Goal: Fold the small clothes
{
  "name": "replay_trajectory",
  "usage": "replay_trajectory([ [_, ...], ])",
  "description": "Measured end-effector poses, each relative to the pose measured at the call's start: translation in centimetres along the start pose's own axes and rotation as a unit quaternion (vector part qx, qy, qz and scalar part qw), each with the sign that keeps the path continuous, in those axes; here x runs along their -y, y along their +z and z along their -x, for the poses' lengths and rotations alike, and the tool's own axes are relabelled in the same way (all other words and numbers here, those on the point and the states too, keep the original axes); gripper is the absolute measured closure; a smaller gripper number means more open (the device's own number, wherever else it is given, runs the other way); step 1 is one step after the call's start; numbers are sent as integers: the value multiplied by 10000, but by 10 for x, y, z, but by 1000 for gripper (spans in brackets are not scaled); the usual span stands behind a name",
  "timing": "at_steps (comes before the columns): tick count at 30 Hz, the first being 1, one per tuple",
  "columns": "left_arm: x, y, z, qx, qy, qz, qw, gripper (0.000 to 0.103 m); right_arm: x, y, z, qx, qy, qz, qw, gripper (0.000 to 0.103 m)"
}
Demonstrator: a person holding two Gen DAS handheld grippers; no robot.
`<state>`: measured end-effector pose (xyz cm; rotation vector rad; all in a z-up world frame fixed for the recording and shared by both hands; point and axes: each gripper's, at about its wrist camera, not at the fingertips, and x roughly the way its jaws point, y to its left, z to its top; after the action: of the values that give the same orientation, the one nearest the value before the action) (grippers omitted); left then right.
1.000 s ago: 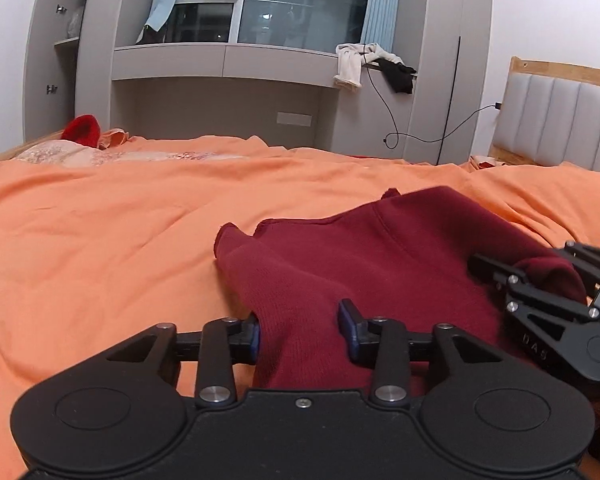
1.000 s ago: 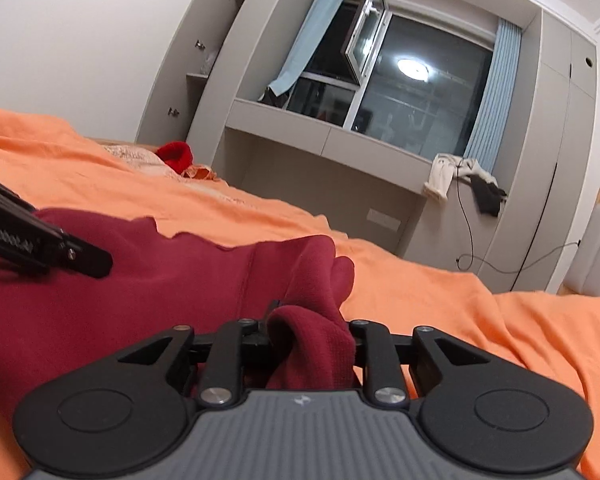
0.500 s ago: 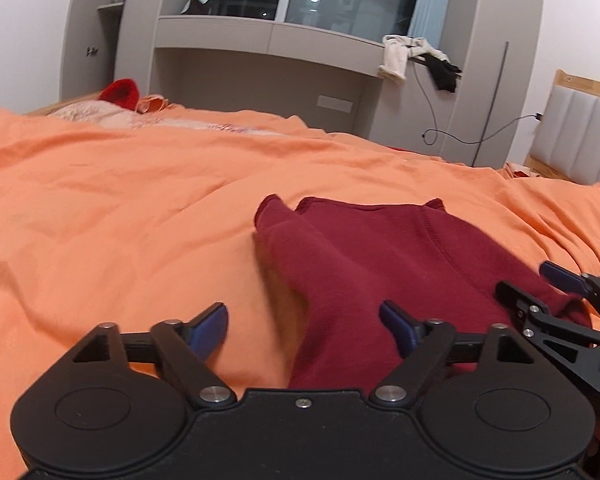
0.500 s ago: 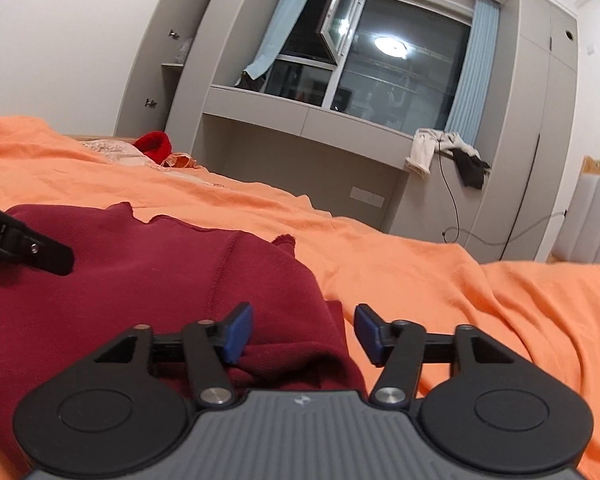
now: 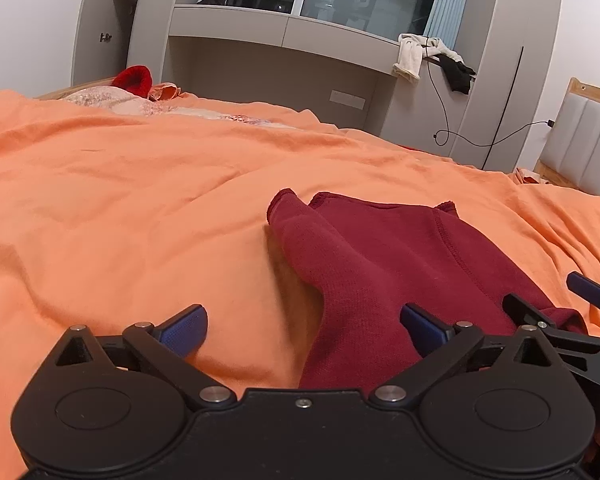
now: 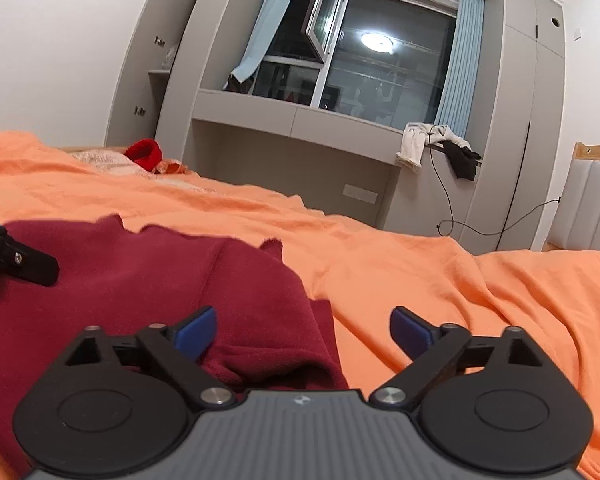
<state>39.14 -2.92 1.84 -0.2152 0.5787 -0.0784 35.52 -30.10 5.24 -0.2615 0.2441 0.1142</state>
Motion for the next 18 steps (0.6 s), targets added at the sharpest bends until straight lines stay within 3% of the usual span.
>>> replay_trajectory([
  [5, 5, 4, 14, 115, 25, -170, 9998, 1, 8, 8, 22, 189, -24, -164, 9997, 0],
  [18, 12, -25, 117, 1165, 28, -546, 9917, 1, 28, 14, 125, 668, 209, -1040, 9921, 0],
])
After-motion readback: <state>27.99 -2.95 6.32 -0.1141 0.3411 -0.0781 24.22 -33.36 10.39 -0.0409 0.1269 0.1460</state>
